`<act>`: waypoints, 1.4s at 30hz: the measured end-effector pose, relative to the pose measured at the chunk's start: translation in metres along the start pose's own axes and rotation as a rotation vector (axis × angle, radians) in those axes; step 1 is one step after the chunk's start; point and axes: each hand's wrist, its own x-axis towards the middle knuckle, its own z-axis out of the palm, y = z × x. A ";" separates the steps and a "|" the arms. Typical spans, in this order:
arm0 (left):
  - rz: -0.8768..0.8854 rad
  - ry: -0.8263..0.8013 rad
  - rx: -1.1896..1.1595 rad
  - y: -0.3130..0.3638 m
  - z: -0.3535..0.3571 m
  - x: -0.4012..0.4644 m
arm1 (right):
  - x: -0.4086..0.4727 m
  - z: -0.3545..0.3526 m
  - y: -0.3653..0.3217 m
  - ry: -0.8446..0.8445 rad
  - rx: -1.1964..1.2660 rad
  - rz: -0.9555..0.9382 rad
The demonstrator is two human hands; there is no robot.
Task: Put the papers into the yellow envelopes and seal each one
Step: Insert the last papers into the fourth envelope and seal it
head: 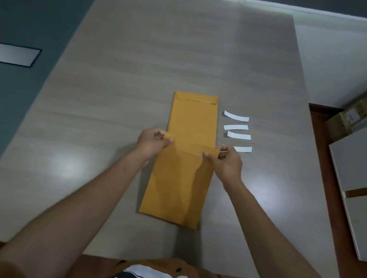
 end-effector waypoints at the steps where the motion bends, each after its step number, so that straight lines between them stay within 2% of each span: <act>1: 0.013 0.020 0.000 0.009 -0.001 0.008 | 0.010 0.000 -0.008 0.027 0.012 -0.003; 8: 0.026 0.095 -0.055 0.072 0.002 0.075 | 0.101 0.009 -0.070 0.106 0.031 -0.009; 15: 0.003 0.195 0.026 0.098 0.016 0.135 | 0.178 0.036 -0.087 0.146 -0.053 -0.008; 17: 0.008 0.201 0.105 0.103 0.022 0.153 | 0.199 0.044 -0.087 0.143 -0.120 -0.005; 21: -0.010 0.194 0.408 0.103 0.028 0.175 | 0.221 0.051 -0.092 0.049 -0.307 -0.005; 24: -0.026 0.121 0.553 0.100 0.035 0.183 | 0.230 0.056 -0.092 -0.007 -0.428 0.005; 29: -0.126 0.066 0.366 0.096 0.041 0.186 | 0.229 0.068 -0.090 0.015 -0.520 0.030; 33: -0.188 0.103 0.121 0.072 0.034 0.182 | 0.215 0.072 -0.088 -0.029 -0.426 0.053; 42: -0.254 0.143 -0.028 0.046 0.023 0.125 | 0.166 0.073 -0.079 -0.117 -0.369 0.018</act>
